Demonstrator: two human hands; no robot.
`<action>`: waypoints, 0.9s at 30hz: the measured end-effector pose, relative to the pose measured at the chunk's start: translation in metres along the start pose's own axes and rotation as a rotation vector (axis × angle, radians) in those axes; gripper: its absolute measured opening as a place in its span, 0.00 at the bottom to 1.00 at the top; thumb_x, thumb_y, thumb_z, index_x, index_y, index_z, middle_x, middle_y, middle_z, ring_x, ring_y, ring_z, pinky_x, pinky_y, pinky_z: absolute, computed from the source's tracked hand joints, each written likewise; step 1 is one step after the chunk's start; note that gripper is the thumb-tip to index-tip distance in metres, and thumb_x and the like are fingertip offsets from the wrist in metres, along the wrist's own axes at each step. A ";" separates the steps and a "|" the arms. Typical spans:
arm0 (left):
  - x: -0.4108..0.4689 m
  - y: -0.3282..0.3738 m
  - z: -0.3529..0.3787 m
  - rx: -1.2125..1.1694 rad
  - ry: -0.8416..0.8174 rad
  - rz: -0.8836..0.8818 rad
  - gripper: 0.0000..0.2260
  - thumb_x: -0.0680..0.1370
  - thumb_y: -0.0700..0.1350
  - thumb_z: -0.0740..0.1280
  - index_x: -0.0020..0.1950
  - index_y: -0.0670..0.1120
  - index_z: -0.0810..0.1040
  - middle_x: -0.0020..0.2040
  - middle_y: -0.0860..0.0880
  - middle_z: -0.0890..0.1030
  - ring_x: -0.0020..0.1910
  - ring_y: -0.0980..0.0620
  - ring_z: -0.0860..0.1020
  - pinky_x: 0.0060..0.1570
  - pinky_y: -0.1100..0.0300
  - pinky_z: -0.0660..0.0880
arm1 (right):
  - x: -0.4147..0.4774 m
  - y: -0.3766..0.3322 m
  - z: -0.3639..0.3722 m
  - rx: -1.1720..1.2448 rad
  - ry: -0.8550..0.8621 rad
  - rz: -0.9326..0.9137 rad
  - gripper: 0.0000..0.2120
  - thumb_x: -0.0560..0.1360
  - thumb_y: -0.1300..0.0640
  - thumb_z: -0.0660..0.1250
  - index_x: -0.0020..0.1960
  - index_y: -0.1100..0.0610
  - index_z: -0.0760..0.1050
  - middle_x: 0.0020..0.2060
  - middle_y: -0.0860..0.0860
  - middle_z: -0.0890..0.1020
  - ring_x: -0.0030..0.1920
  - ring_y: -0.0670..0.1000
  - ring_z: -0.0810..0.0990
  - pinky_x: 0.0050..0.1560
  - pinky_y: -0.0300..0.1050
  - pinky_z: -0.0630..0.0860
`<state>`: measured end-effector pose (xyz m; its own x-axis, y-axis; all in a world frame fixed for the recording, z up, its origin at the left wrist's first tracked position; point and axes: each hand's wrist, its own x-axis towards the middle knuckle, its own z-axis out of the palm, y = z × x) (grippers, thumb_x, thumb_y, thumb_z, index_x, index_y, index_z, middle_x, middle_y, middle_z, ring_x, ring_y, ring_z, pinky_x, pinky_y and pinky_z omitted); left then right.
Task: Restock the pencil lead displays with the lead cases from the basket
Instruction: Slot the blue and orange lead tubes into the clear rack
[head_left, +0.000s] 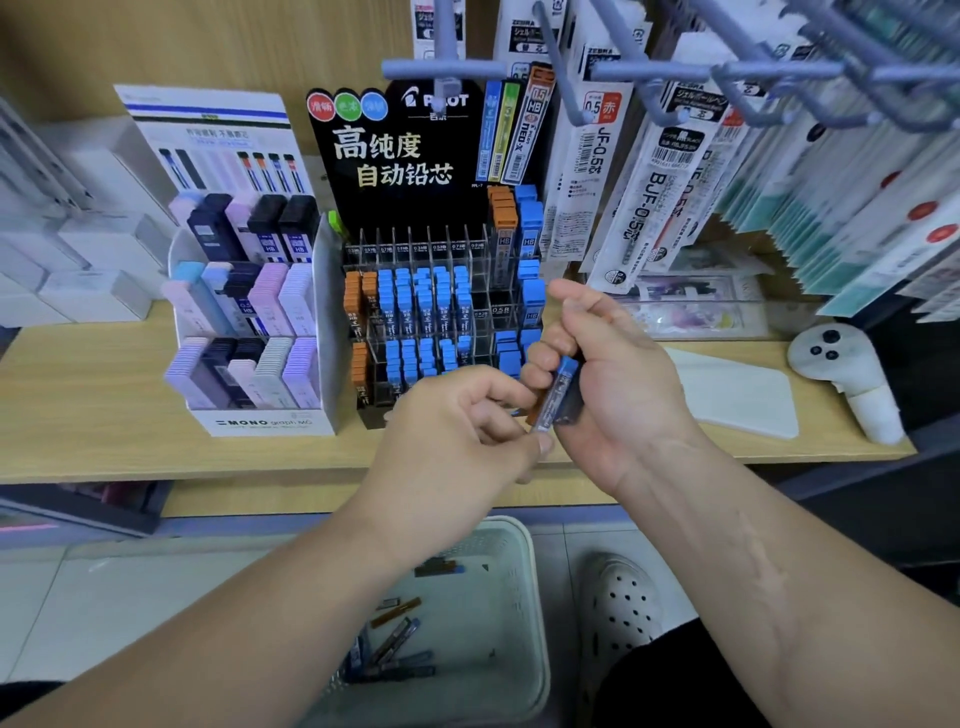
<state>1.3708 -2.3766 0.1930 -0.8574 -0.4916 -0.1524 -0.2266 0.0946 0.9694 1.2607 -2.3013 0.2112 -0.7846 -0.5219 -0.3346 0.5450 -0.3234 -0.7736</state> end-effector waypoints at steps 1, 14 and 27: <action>0.000 0.000 -0.002 -0.004 -0.004 -0.001 0.11 0.72 0.38 0.77 0.48 0.50 0.80 0.33 0.49 0.84 0.33 0.47 0.84 0.37 0.57 0.76 | -0.001 0.001 0.001 -0.050 0.007 -0.008 0.08 0.85 0.62 0.57 0.58 0.57 0.75 0.28 0.49 0.67 0.28 0.48 0.68 0.29 0.41 0.69; 0.007 0.005 -0.029 -0.125 -0.176 -0.049 0.25 0.78 0.31 0.65 0.69 0.55 0.75 0.34 0.47 0.74 0.30 0.50 0.75 0.34 0.56 0.74 | -0.001 -0.006 -0.021 -1.614 -0.115 -0.609 0.08 0.84 0.57 0.57 0.56 0.51 0.74 0.29 0.44 0.71 0.30 0.44 0.70 0.29 0.42 0.60; 0.021 -0.002 -0.035 -0.054 -0.166 0.014 0.25 0.79 0.32 0.66 0.69 0.56 0.71 0.33 0.47 0.74 0.31 0.50 0.75 0.37 0.55 0.75 | 0.004 0.001 -0.015 -1.191 -0.244 -0.305 0.07 0.80 0.50 0.67 0.47 0.52 0.78 0.27 0.44 0.68 0.27 0.44 0.66 0.32 0.38 0.63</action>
<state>1.3693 -2.4175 0.1940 -0.9258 -0.3404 -0.1643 -0.1930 0.0518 0.9798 1.2533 -2.2918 0.2013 -0.6875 -0.7247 -0.0468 -0.3538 0.3906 -0.8499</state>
